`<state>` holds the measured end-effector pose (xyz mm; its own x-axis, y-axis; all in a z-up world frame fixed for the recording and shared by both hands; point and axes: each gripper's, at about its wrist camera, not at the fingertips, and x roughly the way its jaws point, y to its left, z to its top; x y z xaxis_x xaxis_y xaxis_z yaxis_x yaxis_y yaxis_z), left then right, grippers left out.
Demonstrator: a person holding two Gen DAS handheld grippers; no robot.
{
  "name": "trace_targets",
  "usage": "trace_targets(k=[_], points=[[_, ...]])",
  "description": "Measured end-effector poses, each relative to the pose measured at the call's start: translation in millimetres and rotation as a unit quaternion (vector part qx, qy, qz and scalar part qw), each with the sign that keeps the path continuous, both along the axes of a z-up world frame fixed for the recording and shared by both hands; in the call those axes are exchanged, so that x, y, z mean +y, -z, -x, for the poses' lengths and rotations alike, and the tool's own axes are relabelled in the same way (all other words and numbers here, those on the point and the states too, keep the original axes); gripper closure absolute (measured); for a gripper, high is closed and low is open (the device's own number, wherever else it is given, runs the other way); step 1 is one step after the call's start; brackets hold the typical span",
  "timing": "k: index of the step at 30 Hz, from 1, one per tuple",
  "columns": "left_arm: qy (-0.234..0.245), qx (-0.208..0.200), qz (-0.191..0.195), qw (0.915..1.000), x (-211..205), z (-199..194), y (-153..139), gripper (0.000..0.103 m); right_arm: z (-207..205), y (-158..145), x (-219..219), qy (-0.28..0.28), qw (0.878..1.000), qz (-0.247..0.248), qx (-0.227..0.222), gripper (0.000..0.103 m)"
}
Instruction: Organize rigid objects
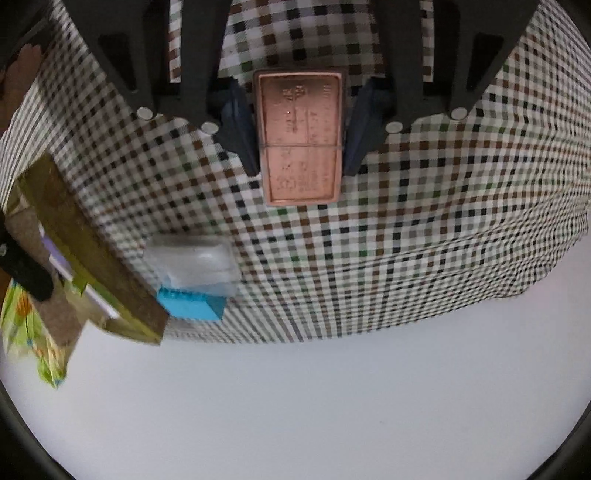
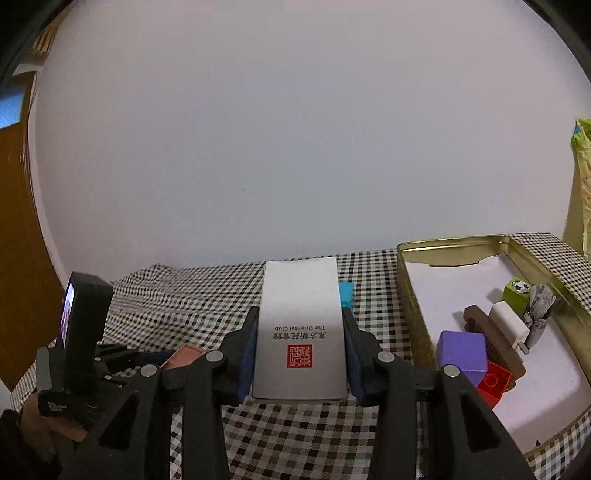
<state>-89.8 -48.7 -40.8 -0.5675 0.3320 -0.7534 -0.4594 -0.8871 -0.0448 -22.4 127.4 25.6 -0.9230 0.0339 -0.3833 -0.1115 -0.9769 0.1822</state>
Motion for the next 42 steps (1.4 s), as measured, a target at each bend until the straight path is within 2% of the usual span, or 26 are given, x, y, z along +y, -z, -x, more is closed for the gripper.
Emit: trace_targets(k=[3,7,11,13,17,30,39,42], points=[[-0.028,0.017,-0.026,0.9991,0,-4,-7,0.058,-4,-4,1,0.004,1.000,-0.005,0.009,0.059],[-0.053,0.070,-0.053,0.9947,3,-23,-24,0.058,-10,-10,6,0.012,0.999,-0.015,0.028,0.059],[-0.057,0.117,-0.060,0.9897,20,-34,-32,0.058,-21,-15,15,0.021,0.998,-0.042,0.041,0.059],[-0.055,0.124,-0.059,0.9890,29,-39,-35,0.058,-27,-16,21,0.027,0.997,-0.059,0.046,0.059],[-0.051,0.130,-0.061,0.9884,55,-37,-33,0.058,-33,-17,40,0.039,0.995,-0.077,0.053,0.059],[-0.032,0.137,-0.063,0.9880,113,-52,-36,0.058,-58,-28,99,0.074,0.991,-0.083,0.072,0.059],[-0.009,0.143,-0.092,0.9854,149,-58,-45,0.058,-71,-31,169,0.129,0.988,-0.033,0.076,0.060],[0.002,0.146,-0.096,0.9845,163,-60,-48,0.058,-73,-28,187,0.142,0.987,-0.031,0.073,0.060]])
